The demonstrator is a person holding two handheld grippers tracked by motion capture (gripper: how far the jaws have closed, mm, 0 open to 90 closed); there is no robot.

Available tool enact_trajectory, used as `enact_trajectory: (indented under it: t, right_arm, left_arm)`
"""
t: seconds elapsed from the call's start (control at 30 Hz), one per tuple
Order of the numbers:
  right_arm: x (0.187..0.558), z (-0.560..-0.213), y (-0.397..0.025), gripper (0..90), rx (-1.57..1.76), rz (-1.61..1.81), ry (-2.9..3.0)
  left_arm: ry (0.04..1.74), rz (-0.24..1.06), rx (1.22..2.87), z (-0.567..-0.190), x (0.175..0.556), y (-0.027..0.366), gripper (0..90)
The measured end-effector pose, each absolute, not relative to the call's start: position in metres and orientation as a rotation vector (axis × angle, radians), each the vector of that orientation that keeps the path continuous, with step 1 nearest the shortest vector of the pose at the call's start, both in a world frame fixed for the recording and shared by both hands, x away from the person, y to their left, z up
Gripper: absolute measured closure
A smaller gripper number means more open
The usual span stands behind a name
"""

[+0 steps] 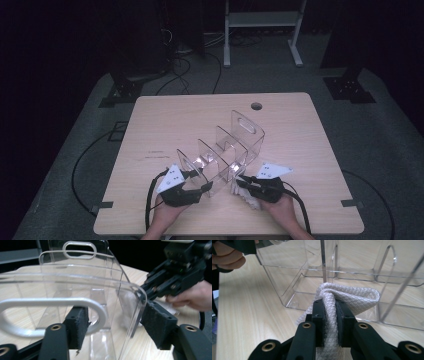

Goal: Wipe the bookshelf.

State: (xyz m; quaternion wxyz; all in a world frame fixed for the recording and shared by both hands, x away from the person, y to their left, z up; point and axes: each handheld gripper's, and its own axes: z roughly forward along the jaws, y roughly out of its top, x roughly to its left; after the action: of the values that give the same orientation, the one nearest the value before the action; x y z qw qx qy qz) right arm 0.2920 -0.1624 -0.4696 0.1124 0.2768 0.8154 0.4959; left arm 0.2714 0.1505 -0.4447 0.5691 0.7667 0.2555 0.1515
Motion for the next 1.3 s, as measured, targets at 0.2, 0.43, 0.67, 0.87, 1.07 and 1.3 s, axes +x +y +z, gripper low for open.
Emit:
enact_trajectory:
  t: [0.2, 0.43, 0.67, 0.87, 1.07, 1.3]
  right_arm:
    - [0.288, -0.465, -0.182, 78.4, 0.827, 1.442, 2.383]
    - [0.291, -0.461, -0.204, 78.4, 0.878, 1.454, 2.326]
    - [0.303, -0.459, -0.225, 78.3, 0.930, 1.472, 2.255]
    - [0.317, -0.454, -0.249, 77.8, 0.960, 1.496, 2.205]
    - [0.330, -0.452, -0.261, 77.6, 1.008, 1.506, 2.157]
    - [0.341, -0.452, -0.255, 77.1, 0.998, 1.486, 2.161]
  left_arm:
    - [0.633, 0.377, 1.788, -0.441, 0.264, 0.172, 34.9]
    - [0.707, 0.455, 1.769, -0.436, 0.272, 0.190, 24.0]
    - [0.796, 0.466, 1.760, -0.441, 0.301, 0.197, 13.7]
    - [0.814, 0.495, 1.760, -0.442, 0.315, 0.195, 11.7]
    - [0.845, 0.517, 1.759, -0.444, 0.323, 0.191, 15.3]
    - [0.893, 0.552, 1.733, -0.448, 0.331, 0.187, 38.1]
